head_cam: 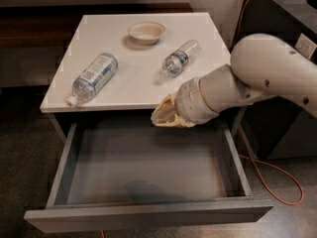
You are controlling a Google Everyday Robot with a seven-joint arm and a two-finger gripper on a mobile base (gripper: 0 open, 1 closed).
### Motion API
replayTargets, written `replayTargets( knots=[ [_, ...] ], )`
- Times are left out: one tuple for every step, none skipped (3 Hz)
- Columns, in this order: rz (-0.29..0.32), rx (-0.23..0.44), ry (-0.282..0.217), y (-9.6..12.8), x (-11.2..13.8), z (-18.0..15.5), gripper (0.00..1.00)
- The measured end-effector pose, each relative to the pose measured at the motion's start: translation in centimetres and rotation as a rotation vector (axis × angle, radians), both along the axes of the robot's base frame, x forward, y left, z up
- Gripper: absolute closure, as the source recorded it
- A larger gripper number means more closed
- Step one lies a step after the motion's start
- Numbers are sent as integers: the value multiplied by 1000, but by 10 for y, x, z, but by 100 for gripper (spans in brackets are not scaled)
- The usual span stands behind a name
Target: Place blue plastic bottle into top drawer
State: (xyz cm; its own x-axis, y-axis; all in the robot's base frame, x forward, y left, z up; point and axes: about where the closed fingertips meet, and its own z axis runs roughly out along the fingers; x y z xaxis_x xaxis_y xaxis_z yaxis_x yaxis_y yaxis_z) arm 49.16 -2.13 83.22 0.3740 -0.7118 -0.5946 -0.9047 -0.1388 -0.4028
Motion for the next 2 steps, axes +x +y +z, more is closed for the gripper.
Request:
replayTargets(
  knots=[
    [51, -31, -49, -1, 23, 30, 100],
    [108, -69, -123, 6, 42, 70, 100]
  ],
)
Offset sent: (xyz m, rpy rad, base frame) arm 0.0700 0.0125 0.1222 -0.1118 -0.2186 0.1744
